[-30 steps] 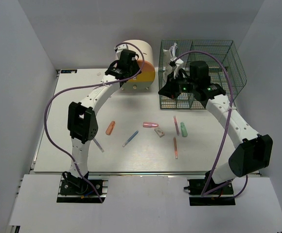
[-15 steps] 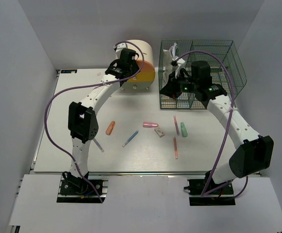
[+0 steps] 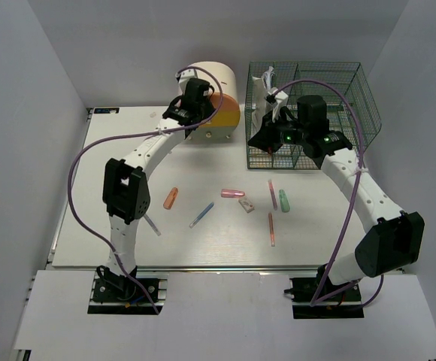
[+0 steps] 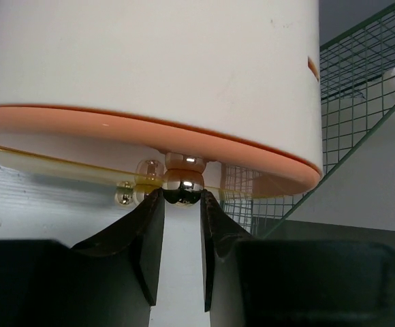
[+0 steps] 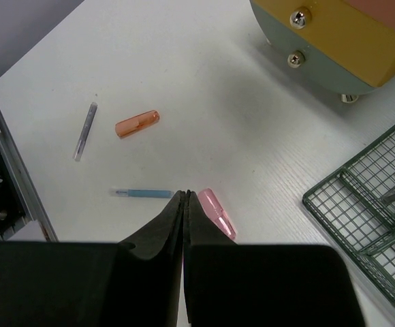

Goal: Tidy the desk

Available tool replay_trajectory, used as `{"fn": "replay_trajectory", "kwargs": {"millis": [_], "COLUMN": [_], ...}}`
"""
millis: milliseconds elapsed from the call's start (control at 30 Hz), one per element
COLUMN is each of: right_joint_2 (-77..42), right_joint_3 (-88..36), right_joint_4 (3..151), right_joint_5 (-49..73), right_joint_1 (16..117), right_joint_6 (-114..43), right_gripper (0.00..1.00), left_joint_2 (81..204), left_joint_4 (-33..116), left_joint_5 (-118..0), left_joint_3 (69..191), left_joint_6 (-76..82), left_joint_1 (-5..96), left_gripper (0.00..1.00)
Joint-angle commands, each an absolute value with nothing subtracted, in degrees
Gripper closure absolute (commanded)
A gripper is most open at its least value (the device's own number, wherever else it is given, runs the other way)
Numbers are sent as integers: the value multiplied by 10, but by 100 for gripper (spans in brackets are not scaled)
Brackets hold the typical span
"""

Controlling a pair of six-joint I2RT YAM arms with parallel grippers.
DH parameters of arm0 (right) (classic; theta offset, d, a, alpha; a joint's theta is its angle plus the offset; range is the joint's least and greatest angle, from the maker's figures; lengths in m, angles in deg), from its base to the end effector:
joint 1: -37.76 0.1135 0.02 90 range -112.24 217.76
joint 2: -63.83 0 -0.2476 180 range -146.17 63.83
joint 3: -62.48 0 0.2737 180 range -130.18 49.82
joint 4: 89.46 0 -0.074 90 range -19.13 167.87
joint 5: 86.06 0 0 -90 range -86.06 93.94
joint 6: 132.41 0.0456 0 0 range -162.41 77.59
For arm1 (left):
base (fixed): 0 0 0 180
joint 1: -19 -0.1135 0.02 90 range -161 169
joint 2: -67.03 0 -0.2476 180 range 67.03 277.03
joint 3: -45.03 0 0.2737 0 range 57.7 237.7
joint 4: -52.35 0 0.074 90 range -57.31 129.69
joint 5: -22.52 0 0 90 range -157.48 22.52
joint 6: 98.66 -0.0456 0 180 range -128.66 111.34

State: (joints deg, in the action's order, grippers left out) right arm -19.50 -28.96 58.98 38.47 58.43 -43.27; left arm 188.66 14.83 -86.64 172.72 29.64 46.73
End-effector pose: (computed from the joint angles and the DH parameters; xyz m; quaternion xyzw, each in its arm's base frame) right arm 0.3320 0.1529 0.3536 -0.3091 0.7539 0.3346 0.4734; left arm 0.4689 -0.2296 0.2921 -0.1603 0.8490 -0.1409 0.4834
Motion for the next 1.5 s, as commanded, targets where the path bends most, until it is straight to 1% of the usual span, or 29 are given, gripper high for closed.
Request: {"fn": "replay_trajectory", "kwargs": {"millis": [0, 200, 433, 567, 600, 667, 700, 733, 800, 833, 900, 1167, 1267, 1300, 1467], "right_joint_2": [-174, -173, -183, -183, -182, -182, -181, -180, -177, -177, -177, -180, -177, -176, -167], "right_joint_3": [-281, -273, -279, -281, -281, -281, -280, -279, -277, -277, -279, -284, -286, -284, -269], "right_joint_4": [611, 616, 617, 617, 615, 614, 612, 611, 611, 611, 608, 592, 572, 569, 535], "right_joint_5": [382, 385, 392, 393, 395, 401, 403, 407, 409, 410, 410, 426, 473, 499, 554], "right_joint_1": [582, 582, 583, 585, 584, 583, 584, 584, 583, 584, 583, 584, 584, 583, 586], "right_joint_6": [-442, -446, -444, -445, -447, -452, -454, -458, -461, -463, -465, -501, -544, -574, -663], "right_gripper": [98, 97, 96, 92, 88, 79, 71, 68, 63, 62, 60, 55, 50, 48, 42], "left_joint_2": [1826, 1739, 1697, 1691, 1690, 1690, 1689, 1689, 1691, 1690, 1689, 1661, 1641, 1629, 1589], "left_joint_4": [176, 217, 235, 245, 247, 249, 252, 253, 256, 257, 260, 269, 267, 265, 258], "left_joint_5": [-853, -830, -809, -804, -803, -803, -802, -803, -802, -801, -799, -786, -786, -783, -778], "left_joint_3": [1654, 1531, 1460, 1448, 1448, 1451, 1451, 1452, 1457, 1458, 1462, 1444, 1425, 1414, 1368], "left_joint_6": [302, 299, 314, 316, 317, 316, 313, 313, 312, 312, 309, 307, 300, 299, 293], "left_joint_1": [469, 475, 475, 480, 480, 480, 480, 480, 480, 480, 480, 480, 480, 475, 468], "left_gripper": [80, 83, 83, 82, 80, 66, 60, 49, 42, 38, 36, 34, 29, 29, 28]}}
